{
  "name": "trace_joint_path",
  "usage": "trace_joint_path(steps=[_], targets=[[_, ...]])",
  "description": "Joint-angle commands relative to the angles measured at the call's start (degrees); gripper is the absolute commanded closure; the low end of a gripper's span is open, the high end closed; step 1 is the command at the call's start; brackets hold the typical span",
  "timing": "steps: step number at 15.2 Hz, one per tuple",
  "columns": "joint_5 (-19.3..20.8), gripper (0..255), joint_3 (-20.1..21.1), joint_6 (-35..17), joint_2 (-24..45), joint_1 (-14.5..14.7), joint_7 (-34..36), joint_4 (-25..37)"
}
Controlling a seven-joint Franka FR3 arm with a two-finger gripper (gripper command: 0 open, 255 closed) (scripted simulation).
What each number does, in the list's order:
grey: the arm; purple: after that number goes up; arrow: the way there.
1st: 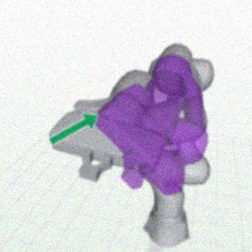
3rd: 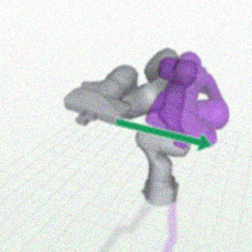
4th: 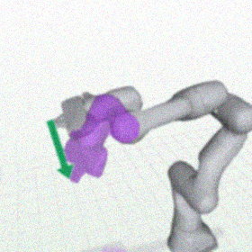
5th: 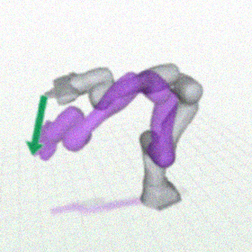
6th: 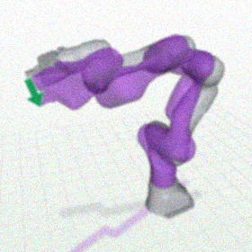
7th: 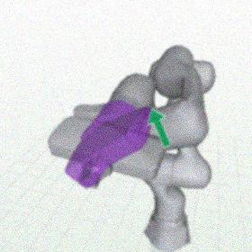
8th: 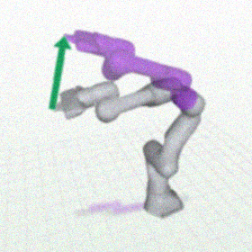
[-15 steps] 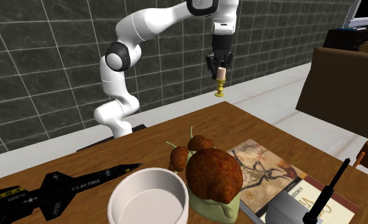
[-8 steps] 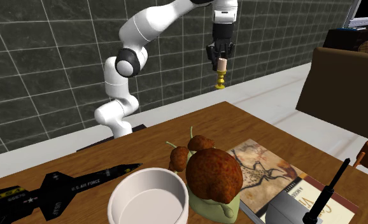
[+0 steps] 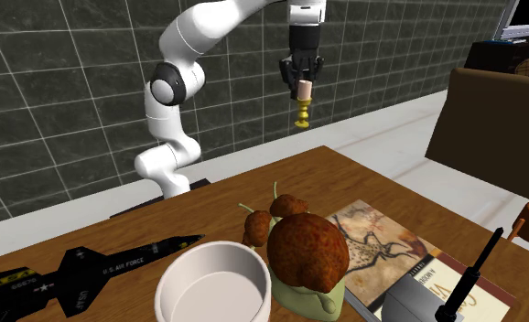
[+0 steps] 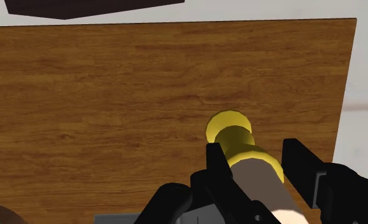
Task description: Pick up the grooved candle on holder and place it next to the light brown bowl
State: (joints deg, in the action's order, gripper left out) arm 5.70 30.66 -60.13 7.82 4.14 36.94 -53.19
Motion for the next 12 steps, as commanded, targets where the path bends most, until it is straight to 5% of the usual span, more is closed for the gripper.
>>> trace_joint_path(steps=[1, 12], targets=[[-2.2, 255, -1.8, -0.9, -3.1, -3.6, -4.1, -3.5], [-6.2, 255, -12.5, -0.8, -11.4, -14.3, -23.6, -10.6]])
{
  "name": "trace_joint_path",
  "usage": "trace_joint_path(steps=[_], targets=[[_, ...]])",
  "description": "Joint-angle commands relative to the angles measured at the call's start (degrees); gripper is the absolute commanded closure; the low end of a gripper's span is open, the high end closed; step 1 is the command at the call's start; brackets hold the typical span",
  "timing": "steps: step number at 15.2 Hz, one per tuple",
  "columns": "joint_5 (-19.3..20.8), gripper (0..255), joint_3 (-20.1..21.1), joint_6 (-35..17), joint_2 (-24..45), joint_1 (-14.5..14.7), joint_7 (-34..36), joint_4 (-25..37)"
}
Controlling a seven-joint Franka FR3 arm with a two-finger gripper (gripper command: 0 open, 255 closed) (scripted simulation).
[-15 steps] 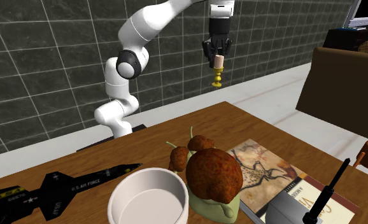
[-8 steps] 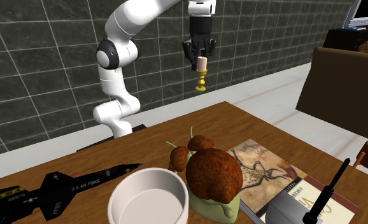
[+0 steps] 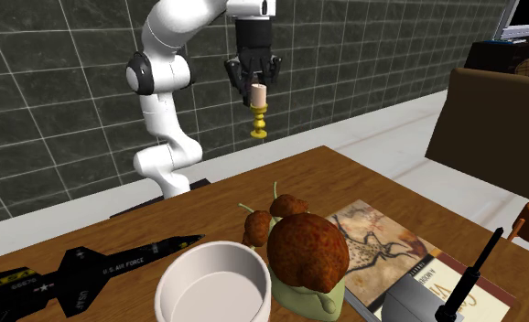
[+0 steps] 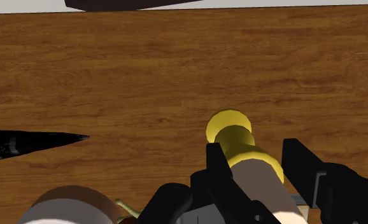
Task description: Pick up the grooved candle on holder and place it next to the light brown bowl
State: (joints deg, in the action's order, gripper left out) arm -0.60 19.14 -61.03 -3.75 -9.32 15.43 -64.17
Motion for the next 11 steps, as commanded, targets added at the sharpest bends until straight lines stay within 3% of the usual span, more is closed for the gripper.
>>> trace_joint_path(steps=[1, 11], targets=[[0.1, 255, -1.9, 0.3, 0.1, -1.6, -3.7, 0.4], [1.2, 255, -10.2, 3.5, 3.7, -8.8, -19.8, 7.2]])
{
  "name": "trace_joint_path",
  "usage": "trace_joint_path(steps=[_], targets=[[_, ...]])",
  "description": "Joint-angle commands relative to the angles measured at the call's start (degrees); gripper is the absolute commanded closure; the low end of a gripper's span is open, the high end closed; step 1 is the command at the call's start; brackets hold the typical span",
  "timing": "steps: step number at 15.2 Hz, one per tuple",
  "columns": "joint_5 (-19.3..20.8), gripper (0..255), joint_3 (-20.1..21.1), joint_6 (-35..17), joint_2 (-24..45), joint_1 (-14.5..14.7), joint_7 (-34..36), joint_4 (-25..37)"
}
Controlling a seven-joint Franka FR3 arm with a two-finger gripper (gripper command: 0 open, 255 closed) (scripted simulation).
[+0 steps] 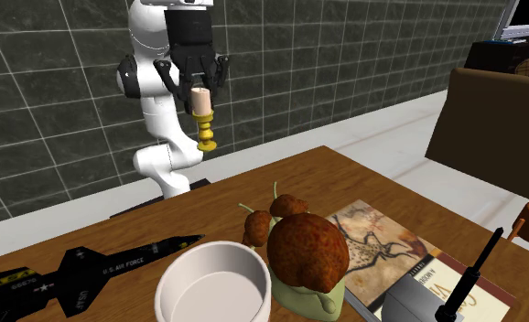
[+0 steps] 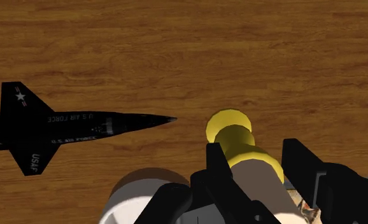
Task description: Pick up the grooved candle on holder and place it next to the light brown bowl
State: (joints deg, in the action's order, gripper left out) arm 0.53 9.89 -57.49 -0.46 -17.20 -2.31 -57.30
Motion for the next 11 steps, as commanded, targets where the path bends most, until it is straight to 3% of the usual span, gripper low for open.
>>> trace_joint_path(steps=[1, 6, 11], targets=[[0.2, 255, -1.7, 0.4, 1.3, -1.6, -3.6, 1.8], [0.9, 255, -4.8, 4.5, 8.3, -5.3, -10.9, 12.9], [0.0, 255, -5.2, -3.9, 0.7, -6.0, -11.2, -3.2]])
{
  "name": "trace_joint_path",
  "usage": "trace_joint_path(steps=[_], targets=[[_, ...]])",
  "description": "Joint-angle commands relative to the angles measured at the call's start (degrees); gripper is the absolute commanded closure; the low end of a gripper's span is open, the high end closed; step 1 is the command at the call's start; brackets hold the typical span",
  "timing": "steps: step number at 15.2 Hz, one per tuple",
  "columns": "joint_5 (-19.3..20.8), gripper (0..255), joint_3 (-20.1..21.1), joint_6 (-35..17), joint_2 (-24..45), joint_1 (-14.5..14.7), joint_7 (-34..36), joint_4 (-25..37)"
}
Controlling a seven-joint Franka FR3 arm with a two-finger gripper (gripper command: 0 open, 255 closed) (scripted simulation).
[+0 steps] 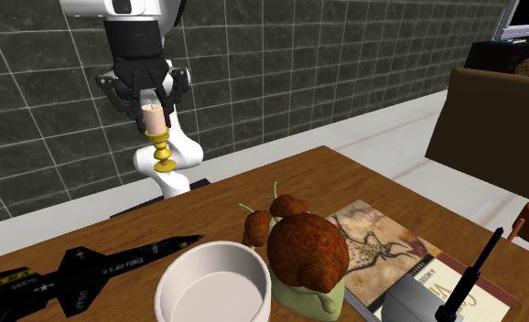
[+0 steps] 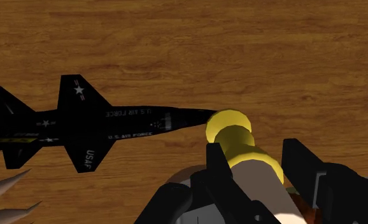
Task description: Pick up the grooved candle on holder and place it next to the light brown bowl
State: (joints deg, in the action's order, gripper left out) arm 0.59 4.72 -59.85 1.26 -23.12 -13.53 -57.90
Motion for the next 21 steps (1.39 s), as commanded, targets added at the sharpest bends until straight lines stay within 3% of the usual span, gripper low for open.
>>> trace_joint_path(steps=[1, 10, 21], targets=[[-0.2, 255, -0.1, -2.9, -2.1, -0.1, -0.1, -4.9], [-0.8, 255, -0.4, -12.6, -9.0, -0.3, -0.4, -21.6], [-1.1, 255, -0.6, -22.4, -14.1, -0.4, -0.7, -36.4]])
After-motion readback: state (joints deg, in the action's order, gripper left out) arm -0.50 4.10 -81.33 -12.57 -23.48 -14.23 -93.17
